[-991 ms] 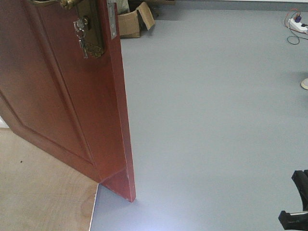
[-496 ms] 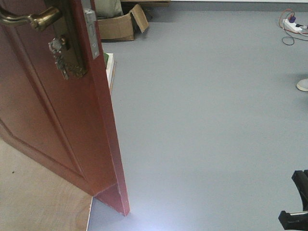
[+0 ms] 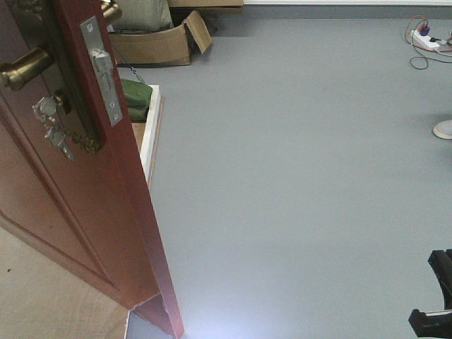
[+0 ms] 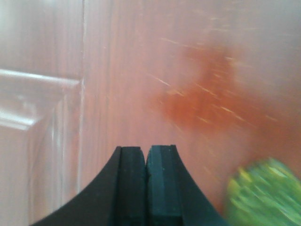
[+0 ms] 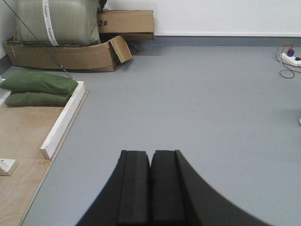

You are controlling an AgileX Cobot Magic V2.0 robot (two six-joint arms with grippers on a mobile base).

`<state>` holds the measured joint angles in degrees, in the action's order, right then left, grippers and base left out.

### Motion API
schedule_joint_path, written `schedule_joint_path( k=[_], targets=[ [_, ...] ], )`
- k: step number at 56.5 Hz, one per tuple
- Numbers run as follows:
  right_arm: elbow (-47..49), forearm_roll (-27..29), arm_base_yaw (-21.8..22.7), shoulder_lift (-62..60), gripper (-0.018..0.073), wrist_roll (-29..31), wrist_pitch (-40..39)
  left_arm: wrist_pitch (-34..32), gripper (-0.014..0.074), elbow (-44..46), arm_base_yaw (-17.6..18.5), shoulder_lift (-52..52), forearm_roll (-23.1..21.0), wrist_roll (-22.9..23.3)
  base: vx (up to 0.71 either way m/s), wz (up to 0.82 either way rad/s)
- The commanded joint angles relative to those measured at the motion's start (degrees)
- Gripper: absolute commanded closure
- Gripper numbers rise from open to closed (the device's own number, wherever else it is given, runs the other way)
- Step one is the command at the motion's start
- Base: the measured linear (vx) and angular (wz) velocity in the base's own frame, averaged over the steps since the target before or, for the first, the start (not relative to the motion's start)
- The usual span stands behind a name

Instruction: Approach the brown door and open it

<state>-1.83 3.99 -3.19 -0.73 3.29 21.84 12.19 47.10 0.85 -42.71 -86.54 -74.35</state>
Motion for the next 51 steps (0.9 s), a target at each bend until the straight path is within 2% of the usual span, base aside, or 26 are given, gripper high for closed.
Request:
schedule_joint_path(
  k=[1, 51],
  targets=[
    [-0.2, -0.2, 0.1, -0.3, 0.0559, 0.5, -4.5, -0.6, 0.06, 2.0, 0.3, 0.1, -1.0, 0.1, 0.12, 0.01],
    [-0.2, -0.2, 0.1, -0.3, 0.0559, 0.5, -4.6, -0.6, 0.06, 2.0, 0.3, 0.1, -1.0, 0.1, 0.11, 0.02]
  ],
)
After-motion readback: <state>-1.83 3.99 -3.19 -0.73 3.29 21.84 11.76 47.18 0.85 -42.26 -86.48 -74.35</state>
